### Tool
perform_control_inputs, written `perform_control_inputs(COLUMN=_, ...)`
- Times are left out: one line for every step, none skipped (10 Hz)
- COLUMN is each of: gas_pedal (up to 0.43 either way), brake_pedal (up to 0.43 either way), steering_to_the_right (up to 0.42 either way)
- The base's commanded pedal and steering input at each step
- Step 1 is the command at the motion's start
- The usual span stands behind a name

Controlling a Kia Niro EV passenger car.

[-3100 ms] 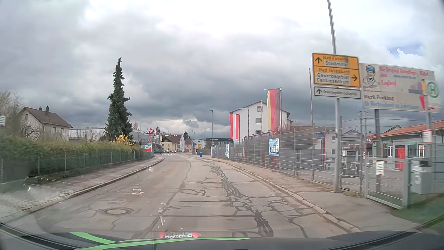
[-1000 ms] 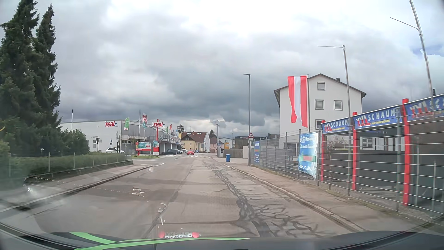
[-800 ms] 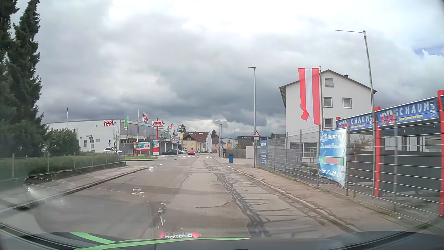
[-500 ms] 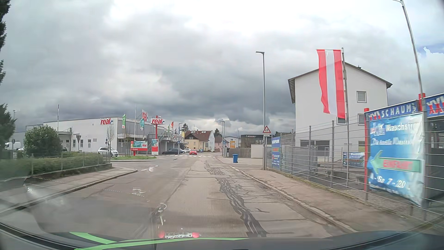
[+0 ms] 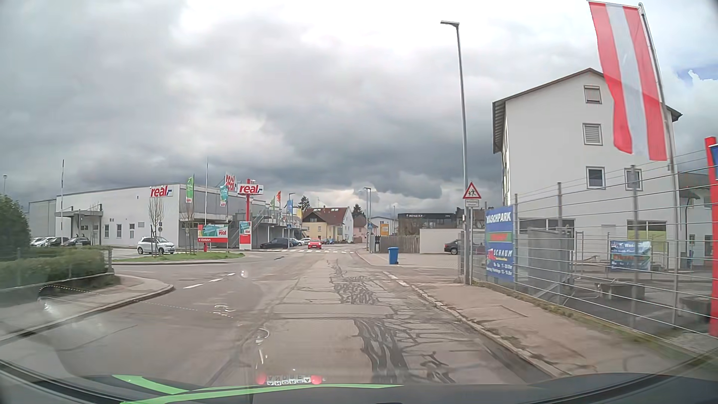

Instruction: Follow the waypoints while adhering to traffic rules and regulations

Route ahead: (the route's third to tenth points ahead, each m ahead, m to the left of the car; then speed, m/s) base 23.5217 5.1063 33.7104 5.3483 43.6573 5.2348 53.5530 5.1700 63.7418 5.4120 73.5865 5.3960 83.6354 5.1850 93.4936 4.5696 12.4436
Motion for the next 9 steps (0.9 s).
perform_control_inputs(gas_pedal=0.11, brake_pedal=0.0, steering_to_the_right=-0.01)
perform_control_inputs(gas_pedal=0.11, brake_pedal=0.0, steering_to_the_right=-0.01)
perform_control_inputs(gas_pedal=0.098, brake_pedal=0.0, steering_to_the_right=-0.01)
perform_control_inputs(gas_pedal=0.098, brake_pedal=0.0, steering_to_the_right=-0.01)
perform_control_inputs(gas_pedal=0.087, brake_pedal=0.0, steering_to_the_right=-0.01)
perform_control_inputs(gas_pedal=0.079, brake_pedal=0.0, steering_to_the_right=-0.01)
perform_control_inputs(gas_pedal=0.079, brake_pedal=0.0, steering_to_the_right=-0.01)
perform_control_inputs(gas_pedal=0.079, brake_pedal=0.0, steering_to_the_right=-0.009)
perform_control_inputs(gas_pedal=0.067, brake_pedal=0.0, steering_to_the_right=-0.008)
